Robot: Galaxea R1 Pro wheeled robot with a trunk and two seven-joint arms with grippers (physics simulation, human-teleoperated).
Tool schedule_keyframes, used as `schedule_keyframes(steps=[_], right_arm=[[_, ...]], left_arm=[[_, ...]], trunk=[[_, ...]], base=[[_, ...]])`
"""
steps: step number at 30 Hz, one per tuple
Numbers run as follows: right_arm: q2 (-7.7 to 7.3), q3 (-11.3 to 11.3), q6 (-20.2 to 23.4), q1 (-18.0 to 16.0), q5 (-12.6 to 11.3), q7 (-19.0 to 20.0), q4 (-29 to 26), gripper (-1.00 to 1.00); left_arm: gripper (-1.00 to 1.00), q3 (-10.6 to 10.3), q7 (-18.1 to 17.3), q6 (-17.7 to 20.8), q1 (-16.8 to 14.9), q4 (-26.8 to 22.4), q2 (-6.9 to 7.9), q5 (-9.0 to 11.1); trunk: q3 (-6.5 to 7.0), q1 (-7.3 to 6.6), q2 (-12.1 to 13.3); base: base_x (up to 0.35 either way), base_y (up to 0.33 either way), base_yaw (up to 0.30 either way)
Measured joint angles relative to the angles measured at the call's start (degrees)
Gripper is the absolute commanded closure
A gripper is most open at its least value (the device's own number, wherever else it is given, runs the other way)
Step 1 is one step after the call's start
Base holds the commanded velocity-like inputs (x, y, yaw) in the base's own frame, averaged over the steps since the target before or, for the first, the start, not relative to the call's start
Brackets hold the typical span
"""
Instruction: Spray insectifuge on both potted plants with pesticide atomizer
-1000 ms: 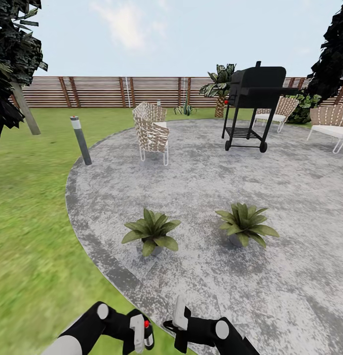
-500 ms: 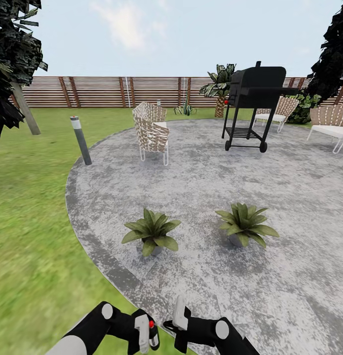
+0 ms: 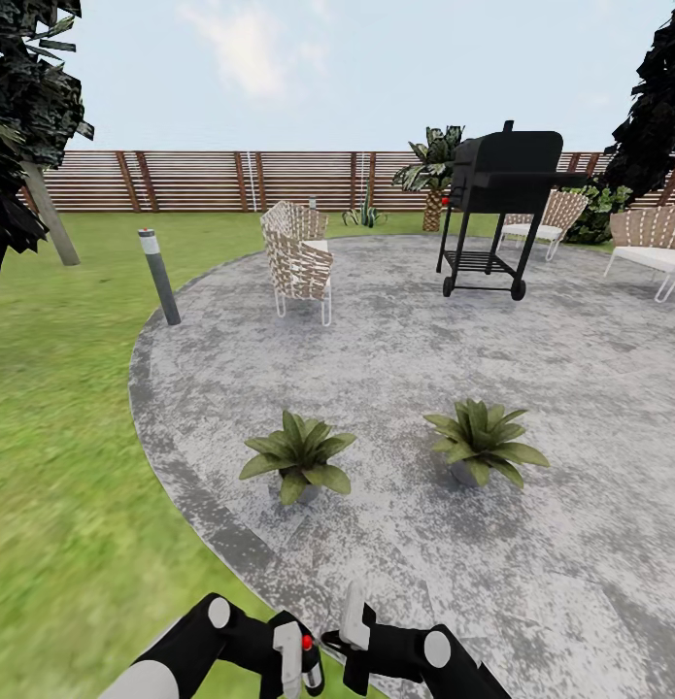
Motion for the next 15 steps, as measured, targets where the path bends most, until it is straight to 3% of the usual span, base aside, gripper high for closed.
schedule_keyframes(steps=[15], right_arm=[[0.00, 0.00, 0.00, 0.00, 0.00, -0.06, -0.02, 1.00]], left_arm=[[1.00, 0.00, 0.01, -0.10, -0.07, 0.00, -0.53, 0.20]], trunk=[[0.00, 0.00, 0.00]], base=[[0.000, 0.000, 0.000]])
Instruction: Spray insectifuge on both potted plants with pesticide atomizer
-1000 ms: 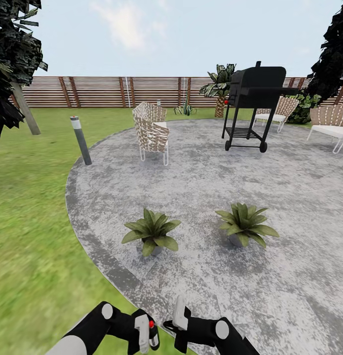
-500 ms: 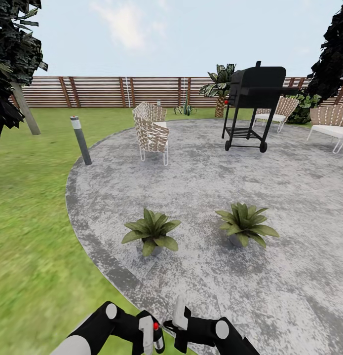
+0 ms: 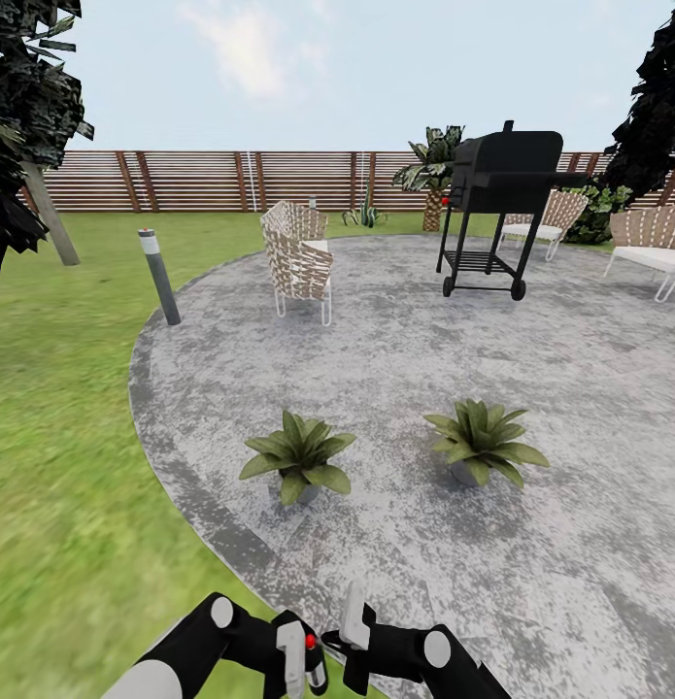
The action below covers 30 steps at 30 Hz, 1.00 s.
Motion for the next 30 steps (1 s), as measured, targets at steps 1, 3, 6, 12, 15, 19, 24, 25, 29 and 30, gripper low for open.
schedule_keyframes(steps=[1, 3, 6, 12, 15, 19, 24, 25, 29, 30], right_arm=[[0.00, 0.00, 0.00, 0.00, 0.00, -0.01, 0.00, 1.00], [0.00, 0.00, 0.00, 0.00, 0.00, 0.00, 0.00, 1.00], [0.00, 0.00, 0.00, 0.00, 0.00, -0.02, 0.00, 1.00], [0.00, 0.00, 0.00, 0.00, 0.00, -0.03, 0.00, 1.00], [0.00, 0.00, 0.00, 0.00, 0.00, -0.03, 0.00, 1.00], [0.00, 0.00, 0.00, 0.00, 0.00, -0.03, 0.00, 1.00], [0.00, 0.00, 0.00, 0.00, 0.00, -0.03, 0.00, 1.00], [0.00, 0.00, 0.00, 0.00, 0.00, -0.03, 0.00, 1.00], [0.00, 0.03, -0.03, 0.00, 0.00, -0.03, 0.06, 1.00], [0.00, 0.05, -0.05, 0.00, 0.00, -0.03, 0.07, 1.00]], left_arm=[[1.00, 0.00, 0.00, 0.00, 0.01, 0.00, -0.09, -0.01], [1.00, 0.00, 0.00, 0.00, 0.03, 0.00, -0.26, -0.02], [1.00, 0.00, 0.00, 0.00, 0.02, 0.00, -0.41, -0.03], [1.00, 0.00, 0.00, 0.00, 0.03, 0.01, -0.71, 0.09], [1.00, 0.00, 0.00, 0.00, -0.01, -0.06, -0.78, 0.17], [1.00, 0.00, 0.00, 0.00, 0.00, -0.08, -0.75, 0.21], [1.00, 0.00, 0.00, 0.14, 0.05, -0.01, -0.50, 0.05], [1.00, -0.02, 0.00, 0.15, 0.11, 0.00, -0.37, 0.00], [1.00, -0.13, 0.05, 0.28, 0.40, 0.01, 0.11, -0.36], [1.00, -0.16, 0.10, 0.30, 0.52, 0.02, 0.37, -0.42]], trunk=[[0.00, 0.00, 0.00], [0.00, 0.00, 0.00], [0.00, 0.00, 0.00], [0.00, 0.00, 0.00], [0.00, 0.00, 0.00], [0.00, 0.00, 0.00], [0.00, 0.00, 0.00], [0.00, 0.00, 0.00], [0.00, 0.00, 0.00], [0.00, 0.00, 0.00]], base=[[0.000, 0.000, 0.000], [0.000, 0.000, 0.000], [0.000, 0.000, 0.000], [0.000, 0.000, 0.000], [0.000, 0.000, 0.000], [0.000, 0.000, 0.000], [0.000, 0.000, 0.000], [0.000, 0.000, 0.000], [0.000, 0.000, 0.000], [0.000, 0.000, 0.000]])
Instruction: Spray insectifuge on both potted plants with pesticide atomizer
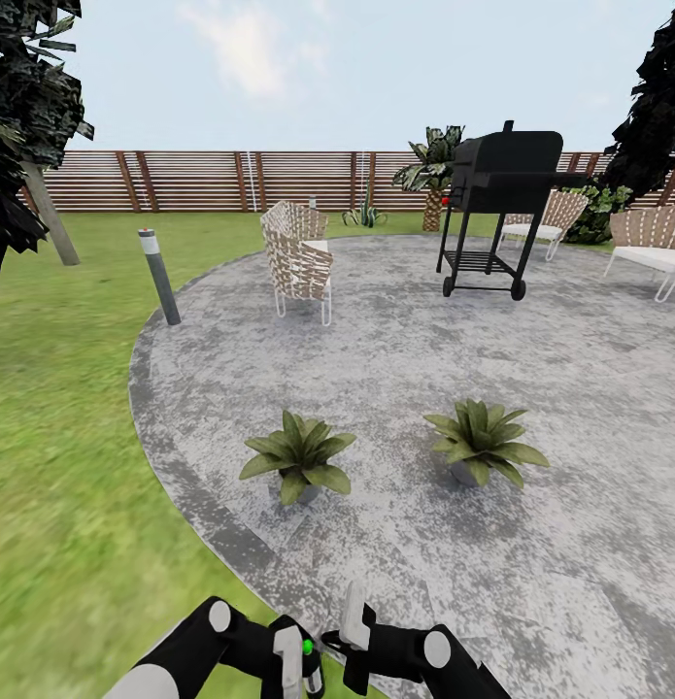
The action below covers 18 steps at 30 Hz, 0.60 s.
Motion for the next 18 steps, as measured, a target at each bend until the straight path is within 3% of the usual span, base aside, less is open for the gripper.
schedule_keyframes(steps=[18], right_arm=[[-0.26, 0.13, -0.07, 0.00, 0.17, -0.10, 0.45, 1.00]], left_arm=[[1.00, 0.55, 0.52, -0.12, 0.51, 0.67, 13.97, 0.51]], trunk=[[0.00, 0.00, 0.00]], base=[[0.000, 0.000, 0.000]])
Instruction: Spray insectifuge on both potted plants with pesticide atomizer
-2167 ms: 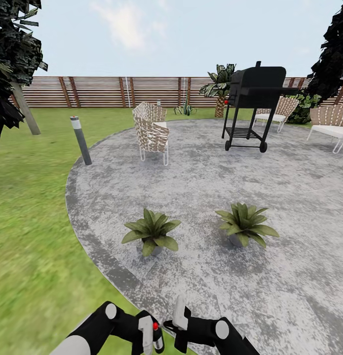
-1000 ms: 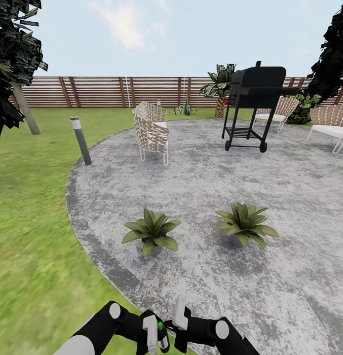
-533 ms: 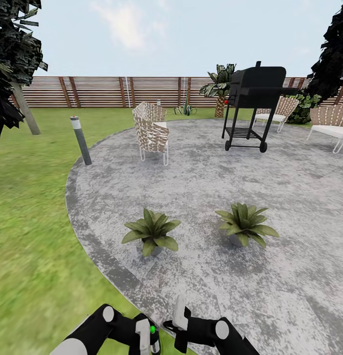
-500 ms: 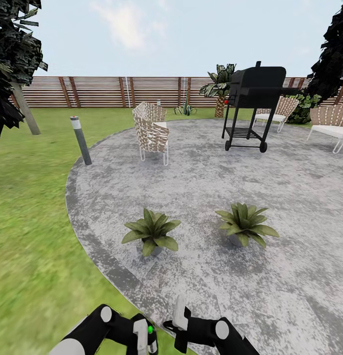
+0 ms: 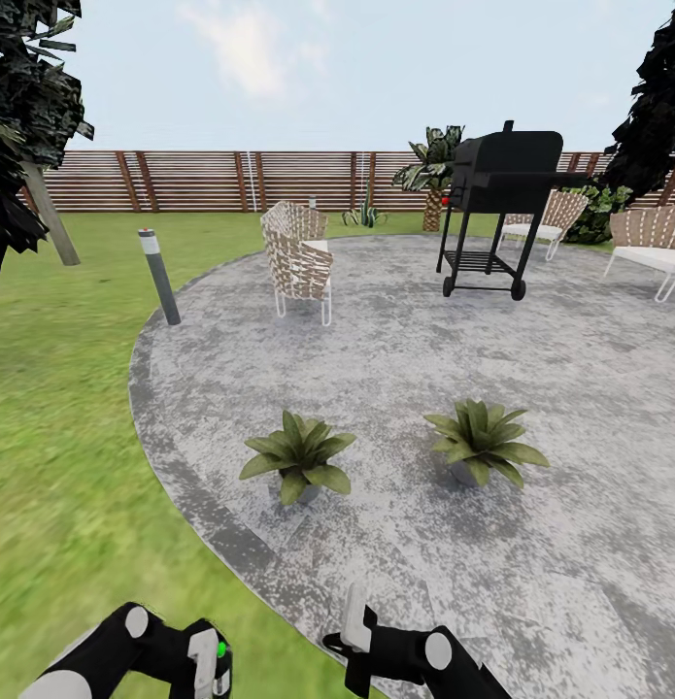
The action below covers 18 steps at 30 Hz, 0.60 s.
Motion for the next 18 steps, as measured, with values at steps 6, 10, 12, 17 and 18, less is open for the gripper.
schedule_keyframes(steps=[6, 10, 12, 17, 18], right_arm=[[-0.22, 0.00, 0.02, 0.00, 0.01, -0.08, 0.03, -1.00], [-0.36, 0.01, -0.01, 0.00, -0.03, -0.07, 0.07, -1.00], [-0.41, 0.01, 0.04, 0.00, -0.04, -0.13, 0.11, -1.00], [-1.36, -0.40, -0.11, 0.00, -0.13, -2.06, 1.47, -1.00], [-1.90, -0.40, -0.13, 0.00, -0.18, -3.91, 2.29, -1.00]], left_arm=[[1.00, 0.10, 0.00, -0.15, 0.01, 0.47, 5.05, 0.38], [1.00, 0.21, 0.03, -0.07, 0.01, 0.47, 6.67, 0.51], [1.00, 0.34, 0.40, 0.09, 0.01, 0.34, 6.90, 0.60], [1.00, 4.63, 8.13, 0.50, 0.01, 0.34, 6.48, 4.22], [1.00, 5.78, 9.62, 0.57, 0.02, 0.37, 6.39, 5.03]], trunk=[[0.00, 0.00, 0.00], [0.00, 0.00, 0.00], [0.00, 0.00, 0.00], [0.00, 0.00, 0.00], [0.00, 0.00, 0.00]], base=[[0.000, 0.000, 0.000], [0.000, 0.000, 0.000], [0.000, 0.000, 0.000], [0.000, 0.000, 0.000], [0.000, 0.000, 0.000]])
